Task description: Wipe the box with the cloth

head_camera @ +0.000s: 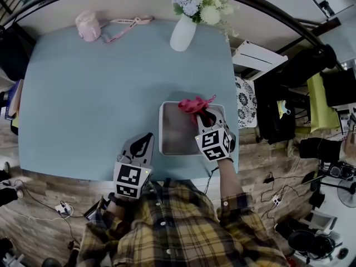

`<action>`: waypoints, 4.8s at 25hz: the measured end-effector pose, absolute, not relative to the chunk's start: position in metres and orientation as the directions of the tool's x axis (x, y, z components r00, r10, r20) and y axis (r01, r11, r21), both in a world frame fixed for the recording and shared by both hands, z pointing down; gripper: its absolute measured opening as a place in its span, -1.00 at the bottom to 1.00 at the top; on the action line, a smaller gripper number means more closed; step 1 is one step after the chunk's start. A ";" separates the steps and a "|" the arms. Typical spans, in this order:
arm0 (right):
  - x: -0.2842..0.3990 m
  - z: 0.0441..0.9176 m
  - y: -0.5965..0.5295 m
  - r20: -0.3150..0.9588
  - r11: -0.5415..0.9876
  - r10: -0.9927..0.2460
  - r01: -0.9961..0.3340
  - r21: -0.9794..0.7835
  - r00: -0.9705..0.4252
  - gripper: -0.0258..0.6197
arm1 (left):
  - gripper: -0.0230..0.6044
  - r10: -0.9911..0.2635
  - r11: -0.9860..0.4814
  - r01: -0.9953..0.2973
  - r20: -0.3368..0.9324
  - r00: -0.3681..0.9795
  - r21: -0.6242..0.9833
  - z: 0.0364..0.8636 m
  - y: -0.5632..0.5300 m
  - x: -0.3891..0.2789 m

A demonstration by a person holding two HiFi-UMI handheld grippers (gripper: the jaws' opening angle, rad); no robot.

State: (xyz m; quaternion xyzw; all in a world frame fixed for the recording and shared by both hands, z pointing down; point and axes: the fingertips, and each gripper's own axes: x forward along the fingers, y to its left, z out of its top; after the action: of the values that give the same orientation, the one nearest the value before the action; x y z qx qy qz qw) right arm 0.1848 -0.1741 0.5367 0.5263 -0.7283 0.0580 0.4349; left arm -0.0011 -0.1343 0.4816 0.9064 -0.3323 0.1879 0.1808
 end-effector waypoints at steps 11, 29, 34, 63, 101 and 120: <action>0.262 0.541 -0.151 0.708 0.305 -0.702 -0.869 0.389 0.071 -0.78 | -0.95 -0.537 -0.721 -0.666 0.455 0.711 0.190 0.478 -0.133 0.006; 0.296 0.521 -0.125 0.663 0.143 -0.739 -0.934 0.327 0.119 -0.78 | -0.95 -0.546 -0.723 -0.667 0.444 0.710 0.178 0.471 -0.129 0.007; 0.254 0.487 -0.133 0.587 0.164 -0.810 -0.961 0.224 -0.002 -0.78 | -0.95 -0.564 -0.710 -0.682 0.441 0.698 0.172 0.470 -0.129 0.002; 0.086 0.542 -0.140 0.701 0.599 -0.659 -0.755 0.268 -0.274 -0.78 | -0.95 -0.626 -0.635 -0.754 0.459 0.631 0.170 0.472 -0.118 -0.035; 0.275 0.534 -0.087 0.704 0.257 -0.703 -0.887 0.383 0.099 -0.78 | -0.95 -0.586 -0.692 -0.706 0.455 0.671 0.150 0.472 -0.132 0.000; 0.210 0.484 -0.109 0.621 0.311 -0.780 -0.907 0.282 -0.074 -0.78 | -0.95 -0.635 -0.651 -0.745 0.432 0.640 0.146 0.466 -0.143 -0.018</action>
State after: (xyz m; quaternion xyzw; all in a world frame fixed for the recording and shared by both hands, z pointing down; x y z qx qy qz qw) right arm 0.2100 -0.1086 0.4837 0.5799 -0.7274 0.0896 0.3558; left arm -0.0177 -0.1429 0.4655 0.8918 -0.3869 0.1742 0.1573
